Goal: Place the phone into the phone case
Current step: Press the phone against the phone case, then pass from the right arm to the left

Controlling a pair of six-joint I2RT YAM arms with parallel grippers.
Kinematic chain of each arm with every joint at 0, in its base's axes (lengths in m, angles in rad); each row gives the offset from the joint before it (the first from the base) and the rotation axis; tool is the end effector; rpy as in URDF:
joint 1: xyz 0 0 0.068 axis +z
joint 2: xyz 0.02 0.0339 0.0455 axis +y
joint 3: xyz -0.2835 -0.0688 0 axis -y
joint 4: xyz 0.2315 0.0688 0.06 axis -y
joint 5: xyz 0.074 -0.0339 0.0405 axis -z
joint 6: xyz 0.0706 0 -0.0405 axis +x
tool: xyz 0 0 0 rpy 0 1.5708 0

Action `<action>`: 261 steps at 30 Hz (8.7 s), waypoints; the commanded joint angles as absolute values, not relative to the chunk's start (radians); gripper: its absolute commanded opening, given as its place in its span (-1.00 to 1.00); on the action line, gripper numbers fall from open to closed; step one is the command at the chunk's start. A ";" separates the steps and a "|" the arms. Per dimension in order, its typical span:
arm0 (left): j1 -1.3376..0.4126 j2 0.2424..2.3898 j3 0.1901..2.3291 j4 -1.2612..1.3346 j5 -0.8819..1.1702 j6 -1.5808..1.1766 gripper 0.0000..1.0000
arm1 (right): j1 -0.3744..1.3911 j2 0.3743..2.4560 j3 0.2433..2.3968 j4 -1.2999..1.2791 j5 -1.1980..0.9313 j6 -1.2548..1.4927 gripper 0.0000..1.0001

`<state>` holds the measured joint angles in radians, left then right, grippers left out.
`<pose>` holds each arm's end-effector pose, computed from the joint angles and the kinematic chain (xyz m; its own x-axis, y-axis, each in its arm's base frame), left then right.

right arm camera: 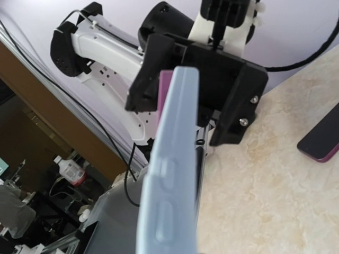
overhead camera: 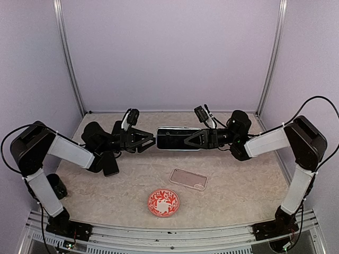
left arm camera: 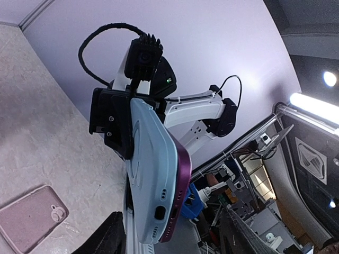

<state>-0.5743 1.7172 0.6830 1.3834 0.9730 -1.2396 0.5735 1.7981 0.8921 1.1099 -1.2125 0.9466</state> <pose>0.2522 -0.2327 0.2646 -0.8124 -0.1083 -0.5730 0.5831 -0.1593 -0.7966 0.2755 0.2566 0.2645 -0.6801 -0.1005 -0.7262 -0.6995 -0.2078 0.6838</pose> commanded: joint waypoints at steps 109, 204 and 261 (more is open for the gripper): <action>-0.647 1.654 0.734 1.061 0.963 -0.972 -0.36 | 0.565 1.763 0.913 1.003 -1.164 0.844 -1.00; -0.543 1.584 0.769 1.003 1.012 -1.012 -1.00 | 0.591 1.692 0.990 0.306 -1.144 0.197 -1.00; -0.672 1.552 0.931 0.354 0.716 -0.522 0.72 | 0.586 1.759 1.010 0.596 -1.132 0.680 -1.00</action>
